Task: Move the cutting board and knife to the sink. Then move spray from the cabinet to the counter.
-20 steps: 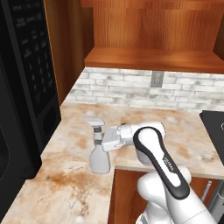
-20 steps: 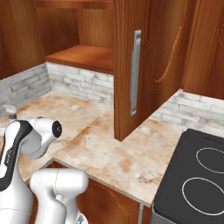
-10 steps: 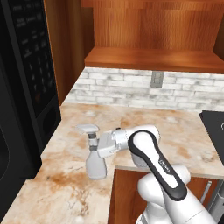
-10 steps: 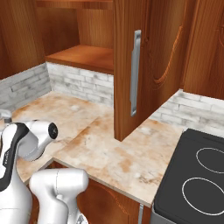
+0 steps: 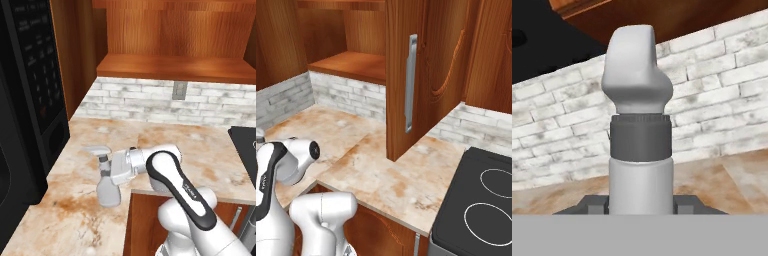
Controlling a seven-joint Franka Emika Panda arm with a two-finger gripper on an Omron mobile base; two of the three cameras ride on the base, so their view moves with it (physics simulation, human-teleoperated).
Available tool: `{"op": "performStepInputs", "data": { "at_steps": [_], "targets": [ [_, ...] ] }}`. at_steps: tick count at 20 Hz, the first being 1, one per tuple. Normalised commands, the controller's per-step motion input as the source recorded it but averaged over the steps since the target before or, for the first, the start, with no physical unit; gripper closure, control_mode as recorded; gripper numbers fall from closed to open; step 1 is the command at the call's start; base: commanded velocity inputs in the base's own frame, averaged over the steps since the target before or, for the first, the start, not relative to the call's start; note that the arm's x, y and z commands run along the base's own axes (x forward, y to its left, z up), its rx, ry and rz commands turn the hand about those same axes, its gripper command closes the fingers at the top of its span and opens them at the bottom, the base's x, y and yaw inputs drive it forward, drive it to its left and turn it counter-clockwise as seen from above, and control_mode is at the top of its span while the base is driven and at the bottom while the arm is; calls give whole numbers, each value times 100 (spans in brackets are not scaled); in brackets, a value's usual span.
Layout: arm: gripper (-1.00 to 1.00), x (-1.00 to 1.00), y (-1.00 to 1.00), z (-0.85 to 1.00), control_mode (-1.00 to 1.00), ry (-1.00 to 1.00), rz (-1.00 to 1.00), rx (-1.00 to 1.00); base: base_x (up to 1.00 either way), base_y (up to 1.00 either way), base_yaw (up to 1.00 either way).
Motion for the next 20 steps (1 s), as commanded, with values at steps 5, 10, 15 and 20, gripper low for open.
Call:
{"op": "performStepInputs", "data": {
  "at_steps": [5,10,15,20],
  "targets": [
    [100,-1,0,-37,-100,-8,2,10,0,0,0],
    [100,0,0,-41,-100,0,2,14,0,0,0],
    [100,0,11,-50,-100,-1,0,10,0,0,0],
    [100,1,32,-57,-100,-5,0,4,0,0,0]
  ]
}}
